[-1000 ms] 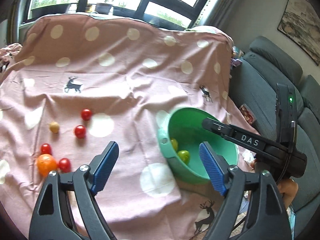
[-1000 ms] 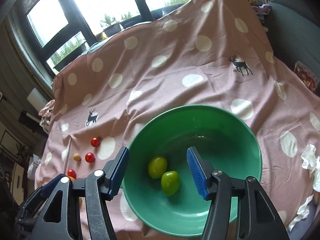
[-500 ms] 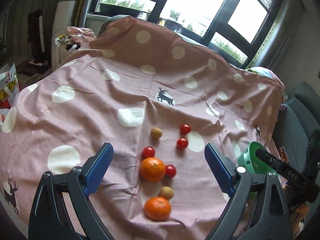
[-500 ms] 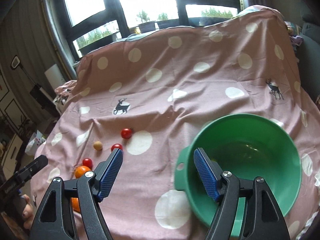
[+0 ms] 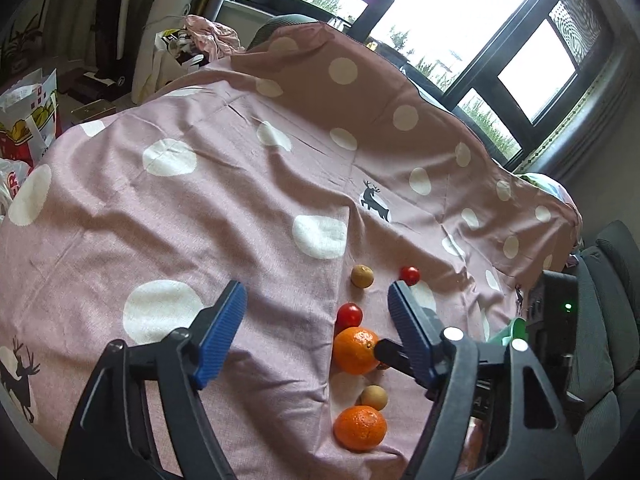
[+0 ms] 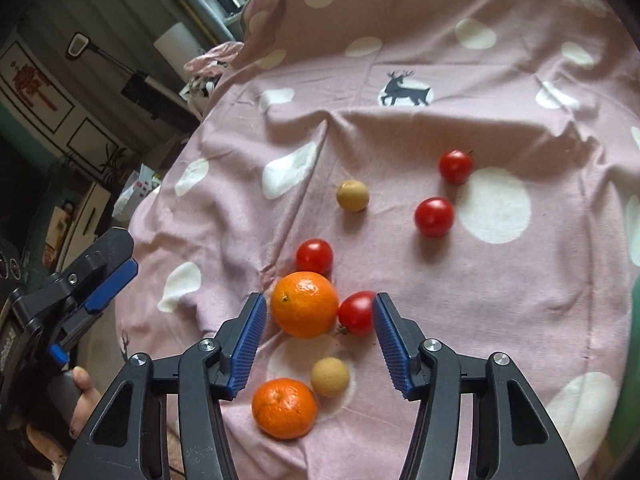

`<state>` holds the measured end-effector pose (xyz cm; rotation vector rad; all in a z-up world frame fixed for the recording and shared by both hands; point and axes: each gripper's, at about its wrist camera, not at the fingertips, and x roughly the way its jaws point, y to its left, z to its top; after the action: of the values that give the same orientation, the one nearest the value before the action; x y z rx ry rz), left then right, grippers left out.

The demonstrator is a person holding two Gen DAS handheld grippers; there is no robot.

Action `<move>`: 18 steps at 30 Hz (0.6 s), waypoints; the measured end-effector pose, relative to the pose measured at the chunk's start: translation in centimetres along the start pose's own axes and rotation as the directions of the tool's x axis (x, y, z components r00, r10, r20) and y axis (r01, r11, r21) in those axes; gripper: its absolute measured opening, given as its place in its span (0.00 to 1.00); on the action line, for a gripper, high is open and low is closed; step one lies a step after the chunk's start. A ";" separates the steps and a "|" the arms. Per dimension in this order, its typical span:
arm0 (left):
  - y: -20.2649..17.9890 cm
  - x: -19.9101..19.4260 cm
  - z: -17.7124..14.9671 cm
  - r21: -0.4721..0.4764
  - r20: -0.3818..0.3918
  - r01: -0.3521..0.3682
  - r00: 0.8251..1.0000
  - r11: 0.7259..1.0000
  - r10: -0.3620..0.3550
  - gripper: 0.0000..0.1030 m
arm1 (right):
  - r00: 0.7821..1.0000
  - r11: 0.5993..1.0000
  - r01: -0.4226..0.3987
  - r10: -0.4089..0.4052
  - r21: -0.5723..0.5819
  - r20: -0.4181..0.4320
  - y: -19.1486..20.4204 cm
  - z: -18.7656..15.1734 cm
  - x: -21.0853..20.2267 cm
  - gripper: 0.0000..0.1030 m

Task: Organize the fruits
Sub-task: 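Move the right gripper down over the large mandarin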

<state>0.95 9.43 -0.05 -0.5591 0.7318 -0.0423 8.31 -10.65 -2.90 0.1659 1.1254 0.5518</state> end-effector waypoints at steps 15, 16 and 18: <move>-0.4 0.8 -0.2 0.007 -0.043 0.007 0.999 1.000 -0.007 0.63 | 0.998 0.996 -0.002 -0.003 -0.091 -0.057 1.7 0.3 3.0 0.45; -0.4 0.8 -0.3 0.010 -0.046 0.010 0.999 1.000 -0.009 0.63 | 0.999 0.996 0.001 -0.006 -0.087 -0.054 1.7 0.2 2.8 0.45; -0.7 0.9 -0.3 0.017 -0.050 0.014 0.999 1.000 -0.013 0.62 | 0.999 0.997 0.005 -0.008 -0.074 -0.037 1.4 -0.1 2.0 0.44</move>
<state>1.54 8.46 -0.50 -0.5475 0.7758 -0.0751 8.40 -8.46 -3.97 0.0880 1.1398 0.5918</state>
